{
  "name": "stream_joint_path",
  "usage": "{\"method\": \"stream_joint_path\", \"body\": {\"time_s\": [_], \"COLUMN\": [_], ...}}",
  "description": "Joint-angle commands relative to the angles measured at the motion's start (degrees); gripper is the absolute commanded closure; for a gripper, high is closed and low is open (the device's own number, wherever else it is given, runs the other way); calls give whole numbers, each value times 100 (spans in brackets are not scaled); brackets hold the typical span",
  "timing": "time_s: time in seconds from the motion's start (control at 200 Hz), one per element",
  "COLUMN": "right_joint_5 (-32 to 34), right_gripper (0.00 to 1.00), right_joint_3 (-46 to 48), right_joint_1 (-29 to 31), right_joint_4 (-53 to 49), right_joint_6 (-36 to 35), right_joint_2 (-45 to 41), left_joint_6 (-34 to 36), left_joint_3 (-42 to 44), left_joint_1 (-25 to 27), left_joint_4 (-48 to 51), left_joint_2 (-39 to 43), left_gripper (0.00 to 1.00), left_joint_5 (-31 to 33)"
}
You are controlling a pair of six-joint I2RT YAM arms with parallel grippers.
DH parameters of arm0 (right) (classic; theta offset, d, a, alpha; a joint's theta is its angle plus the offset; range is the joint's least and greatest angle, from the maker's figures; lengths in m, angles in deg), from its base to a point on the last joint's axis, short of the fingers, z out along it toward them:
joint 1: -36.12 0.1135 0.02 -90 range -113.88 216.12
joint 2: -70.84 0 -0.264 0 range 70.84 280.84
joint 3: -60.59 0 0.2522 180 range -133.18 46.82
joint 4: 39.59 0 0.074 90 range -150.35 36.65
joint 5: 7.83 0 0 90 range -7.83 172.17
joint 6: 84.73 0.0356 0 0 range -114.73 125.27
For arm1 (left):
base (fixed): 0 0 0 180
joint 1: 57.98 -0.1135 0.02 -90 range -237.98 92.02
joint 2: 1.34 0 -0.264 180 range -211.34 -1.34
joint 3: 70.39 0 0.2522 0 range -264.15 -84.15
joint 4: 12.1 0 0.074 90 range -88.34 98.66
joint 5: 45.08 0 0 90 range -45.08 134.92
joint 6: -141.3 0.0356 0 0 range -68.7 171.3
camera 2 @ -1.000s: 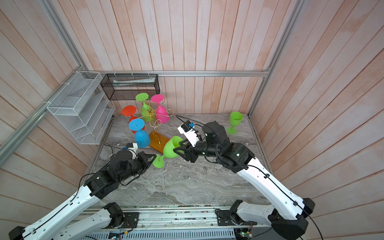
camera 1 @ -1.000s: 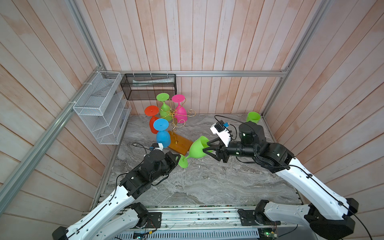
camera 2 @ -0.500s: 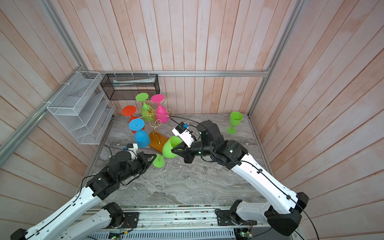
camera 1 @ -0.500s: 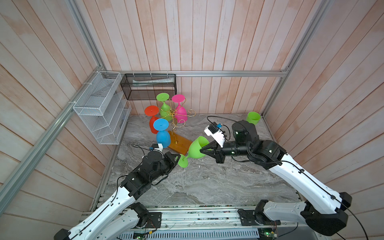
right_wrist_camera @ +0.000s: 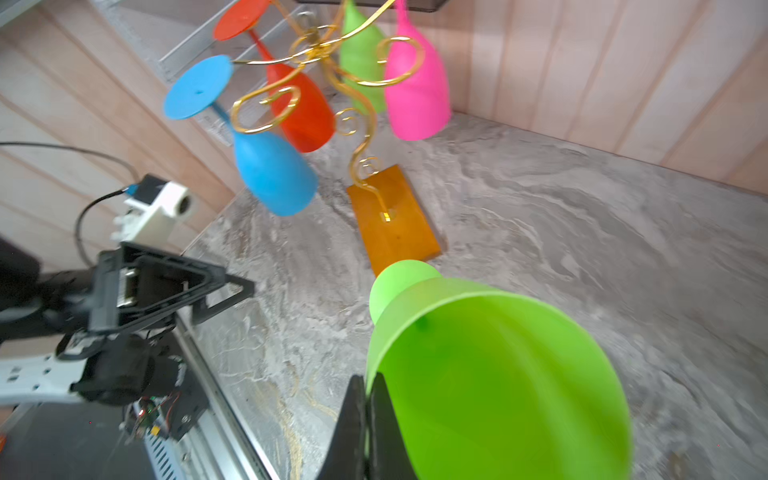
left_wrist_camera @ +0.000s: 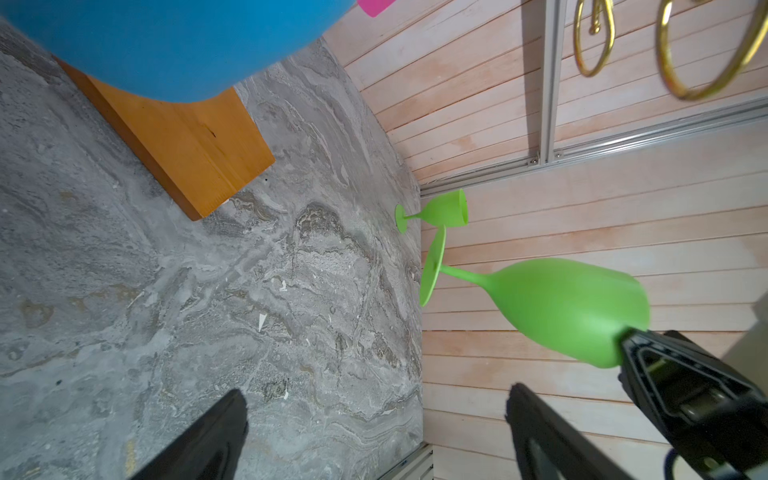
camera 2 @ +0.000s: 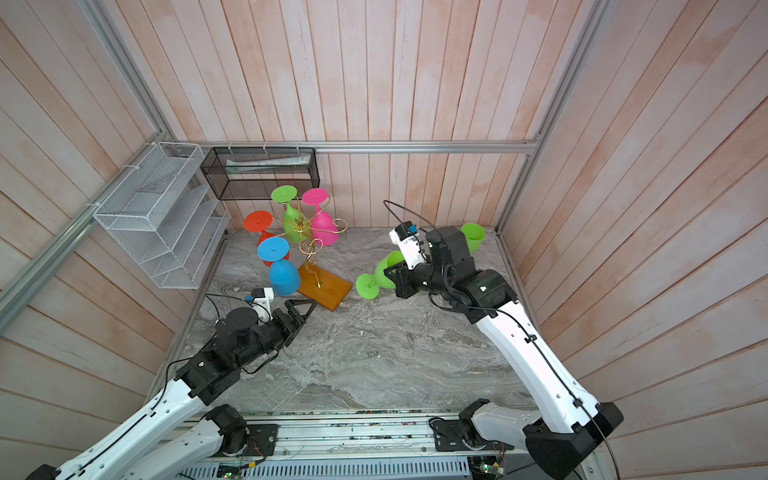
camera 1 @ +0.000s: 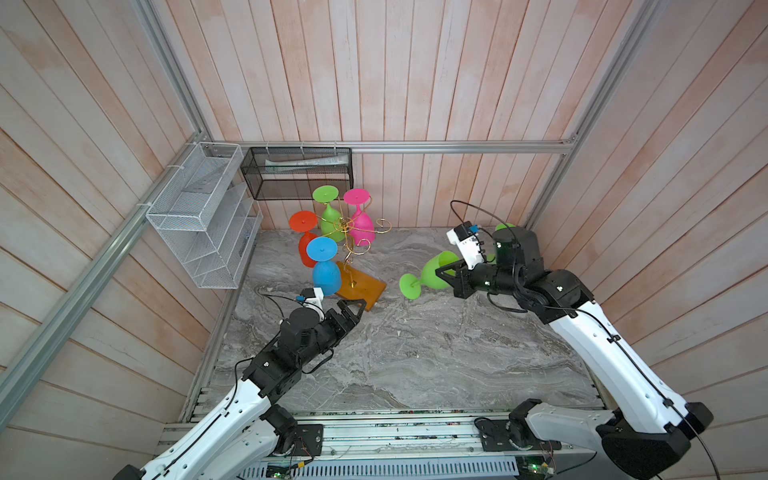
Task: Take the wine glass off the wine glass rack
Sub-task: 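Open the left gripper and carry the glass toward the first glass with the right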
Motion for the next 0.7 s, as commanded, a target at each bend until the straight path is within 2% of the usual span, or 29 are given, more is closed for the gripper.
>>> {"method": "stream_joint_path", "body": {"time_s": [0.0, 0.105, 0.365, 0.69], "right_joint_5": [743, 1340, 1736, 2056], "right_gripper": [100, 100, 100, 100], "right_joint_3": [-110, -471, -1738, -4280], "right_joint_1": [-586, -1045, -1797, -1914], "right_joint_4": [-340, -375, -139, -1018], "right_joint_6": [86, 61, -54, -336], "right_joint_2": [437, 1240, 3143, 5372], "left_joint_6": [921, 1391, 1991, 2312], "left_joint_3": [-27, -199, -338, -623], "left_joint_1": [-21, -22, -22, -22], "left_joint_4": [-311, -101, 97, -41], "left_joint_2": [69, -29, -208, -737], "left_gripper": [0, 0, 0, 0], "left_joint_5": [-108, -73, 36, 56]}}
